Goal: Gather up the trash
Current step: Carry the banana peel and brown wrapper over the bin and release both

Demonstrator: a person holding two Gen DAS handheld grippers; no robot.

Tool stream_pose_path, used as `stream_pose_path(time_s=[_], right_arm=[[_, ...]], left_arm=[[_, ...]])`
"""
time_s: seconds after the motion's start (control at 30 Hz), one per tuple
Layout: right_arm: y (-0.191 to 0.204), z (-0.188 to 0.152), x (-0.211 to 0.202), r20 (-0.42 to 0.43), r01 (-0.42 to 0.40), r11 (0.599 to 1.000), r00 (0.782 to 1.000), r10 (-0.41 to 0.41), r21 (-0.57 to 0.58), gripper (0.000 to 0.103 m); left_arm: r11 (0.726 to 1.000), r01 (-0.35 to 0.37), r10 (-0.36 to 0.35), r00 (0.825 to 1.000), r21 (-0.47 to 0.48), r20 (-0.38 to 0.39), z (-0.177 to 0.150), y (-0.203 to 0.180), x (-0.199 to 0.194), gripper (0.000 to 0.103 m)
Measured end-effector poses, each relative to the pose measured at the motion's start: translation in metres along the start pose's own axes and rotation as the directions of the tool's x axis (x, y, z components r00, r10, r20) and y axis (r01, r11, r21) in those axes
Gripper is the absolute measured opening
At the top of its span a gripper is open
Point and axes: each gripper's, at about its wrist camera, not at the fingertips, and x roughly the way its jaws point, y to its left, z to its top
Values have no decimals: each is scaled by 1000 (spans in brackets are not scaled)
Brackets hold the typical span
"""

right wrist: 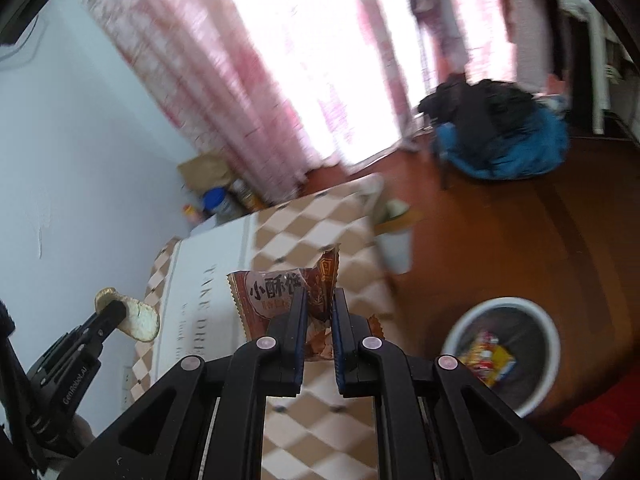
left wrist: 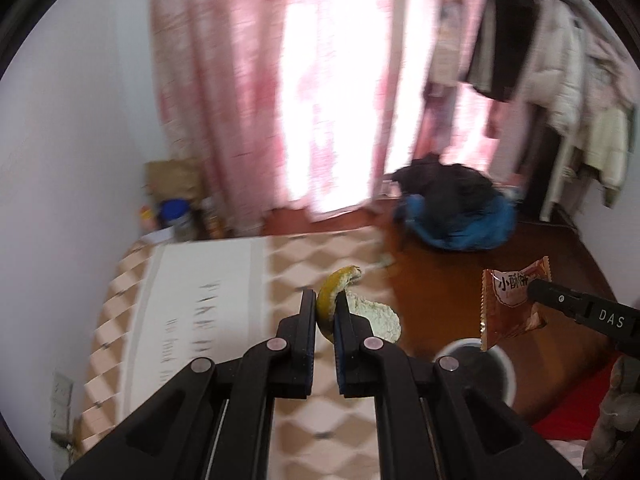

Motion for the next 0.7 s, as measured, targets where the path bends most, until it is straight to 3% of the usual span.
stream_pose_path(time_s=[0.2, 0.43, 0.57, 0.7], right_arm=[[-102, 10, -63, 51, 98, 991, 993, -103, 89, 12], [-222, -12, -55, -37, 216, 958, 976, -213, 189, 12], [-280, -38, -16, -136, 245, 936, 967, -216, 253, 12], [-322, -67, 29, -235, 256, 914, 954, -186, 314, 12]], left_arm=[[988, 125, -123, 992, 90, -32, 14, -101, 18, 5], [966, 213, -185, 966, 148, -179, -8, -192, 77, 5], [957, 259, -204, 922, 130, -329, -37, -227, 131, 5], [953, 286, -208, 854, 97, -477, -71, -245, 187, 6]])
